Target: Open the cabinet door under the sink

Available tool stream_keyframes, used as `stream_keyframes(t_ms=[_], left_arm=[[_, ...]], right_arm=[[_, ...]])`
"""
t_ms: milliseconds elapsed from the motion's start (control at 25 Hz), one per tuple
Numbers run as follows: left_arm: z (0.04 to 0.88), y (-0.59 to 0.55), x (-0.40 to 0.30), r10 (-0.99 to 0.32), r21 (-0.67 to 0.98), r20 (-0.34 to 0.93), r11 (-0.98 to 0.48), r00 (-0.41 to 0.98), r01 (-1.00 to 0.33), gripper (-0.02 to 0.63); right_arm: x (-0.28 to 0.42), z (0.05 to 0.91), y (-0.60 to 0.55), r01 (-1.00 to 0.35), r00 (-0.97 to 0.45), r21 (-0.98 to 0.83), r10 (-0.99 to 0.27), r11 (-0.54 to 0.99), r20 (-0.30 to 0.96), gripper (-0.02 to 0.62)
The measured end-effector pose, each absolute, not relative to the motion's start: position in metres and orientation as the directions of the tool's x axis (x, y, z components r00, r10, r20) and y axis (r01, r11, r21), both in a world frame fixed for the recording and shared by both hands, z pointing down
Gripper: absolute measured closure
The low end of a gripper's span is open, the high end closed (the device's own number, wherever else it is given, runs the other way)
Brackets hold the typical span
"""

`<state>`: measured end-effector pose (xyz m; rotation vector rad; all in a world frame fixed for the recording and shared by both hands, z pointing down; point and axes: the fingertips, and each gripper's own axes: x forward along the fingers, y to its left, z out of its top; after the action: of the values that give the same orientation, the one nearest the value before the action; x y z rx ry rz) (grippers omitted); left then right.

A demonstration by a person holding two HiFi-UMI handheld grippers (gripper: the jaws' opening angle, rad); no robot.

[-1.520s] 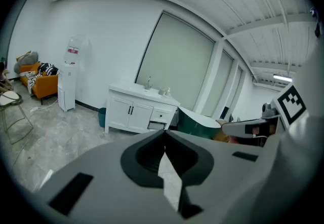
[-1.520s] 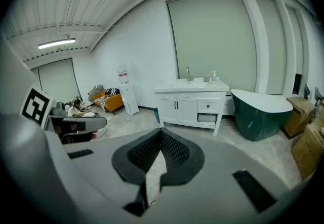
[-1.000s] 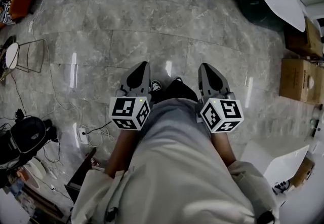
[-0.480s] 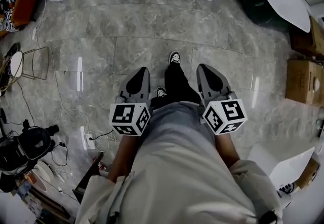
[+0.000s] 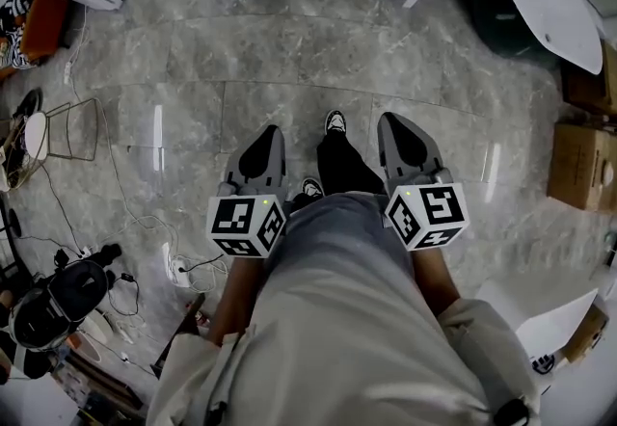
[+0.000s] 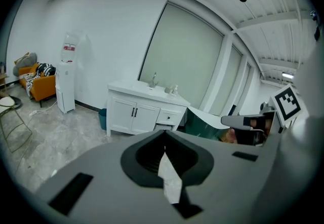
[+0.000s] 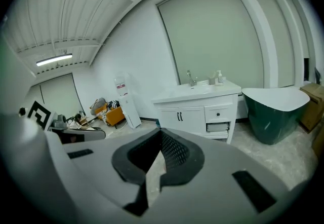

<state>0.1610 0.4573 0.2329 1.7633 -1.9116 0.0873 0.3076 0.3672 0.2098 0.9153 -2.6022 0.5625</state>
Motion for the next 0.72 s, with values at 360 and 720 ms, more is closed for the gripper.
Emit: stream_keyframes(t_ms=[360,720], left_arm=[[0.226,0.375,0.139,-0.908,0.299,0.417,0.17,-0.032,-0.939,0.607],[0.22,0.313,0.126,-0.917,0.32,0.396,0.193,-0.054,-0.928,0.607]], right_arm=[[0.288,0.214,0.287,-0.622,-0.768,-0.326,-0.472,0.712,0.434,0.588],[0.271,0.217,0.226,-0.586,-0.791,-0.347,-0.425,0.732,0.441,0.588]])
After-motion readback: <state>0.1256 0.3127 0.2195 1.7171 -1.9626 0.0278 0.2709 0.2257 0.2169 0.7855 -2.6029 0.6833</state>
